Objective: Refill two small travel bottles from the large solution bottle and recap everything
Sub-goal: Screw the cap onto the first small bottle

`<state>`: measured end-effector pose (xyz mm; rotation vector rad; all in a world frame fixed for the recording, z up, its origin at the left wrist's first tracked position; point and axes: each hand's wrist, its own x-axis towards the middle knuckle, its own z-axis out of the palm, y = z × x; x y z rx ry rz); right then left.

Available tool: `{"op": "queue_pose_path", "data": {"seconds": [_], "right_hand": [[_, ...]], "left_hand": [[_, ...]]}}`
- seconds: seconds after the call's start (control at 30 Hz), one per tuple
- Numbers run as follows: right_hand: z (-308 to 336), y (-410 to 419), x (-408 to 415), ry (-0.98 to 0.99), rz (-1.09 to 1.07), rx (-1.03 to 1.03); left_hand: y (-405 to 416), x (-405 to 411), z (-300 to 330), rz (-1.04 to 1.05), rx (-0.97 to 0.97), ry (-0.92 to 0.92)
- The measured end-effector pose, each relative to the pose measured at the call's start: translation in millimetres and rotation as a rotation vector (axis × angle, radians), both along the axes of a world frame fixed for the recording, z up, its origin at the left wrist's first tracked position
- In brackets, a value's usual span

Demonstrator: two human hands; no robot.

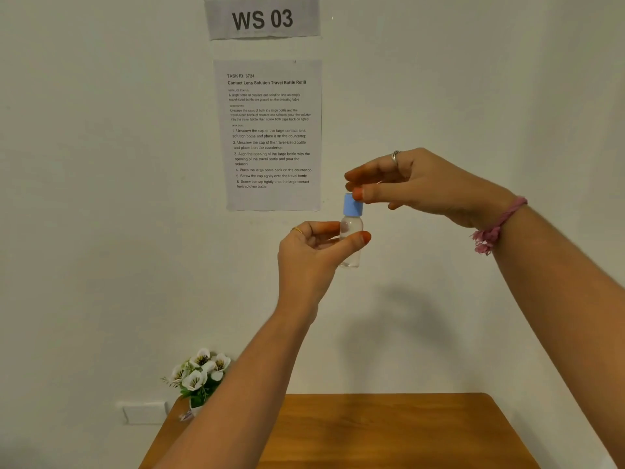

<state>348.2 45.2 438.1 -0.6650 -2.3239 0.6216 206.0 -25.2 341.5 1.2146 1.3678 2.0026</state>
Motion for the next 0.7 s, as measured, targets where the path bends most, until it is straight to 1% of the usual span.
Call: {"op": "queue_pose_path", "data": {"seconds": [0.13, 0.27, 0.37, 0.43, 0.57, 0.63, 0.7], "right_hand": [[-5, 1, -2, 0.021, 0.018, 0.0], [-12, 3, -11, 0.076, -0.096, 0.05], [-14, 2, -8, 0.069, -0.025, -0.068], [-17, 3, -7, 0.081, 0.031, -0.102], [-25, 4, -19, 0.143, -0.054, -0.051], [-29, 3, -21, 0.118, -0.047, -0.114], [-31, 2, -20, 0.1, 0.031, -0.202]], "left_hand": [[-1, 0, -1, -0.01, 0.002, -0.011], [-1, -2, -3, -0.005, -0.005, -0.015], [1, -3, -5, 0.014, -0.017, -0.005], [1, -4, -6, 0.017, -0.021, -0.01], [1, -5, -8, 0.007, -0.03, -0.03], [1, -6, -8, 0.004, -0.029, -0.037], [1, -7, -9, 0.005, -0.029, -0.041]]}}
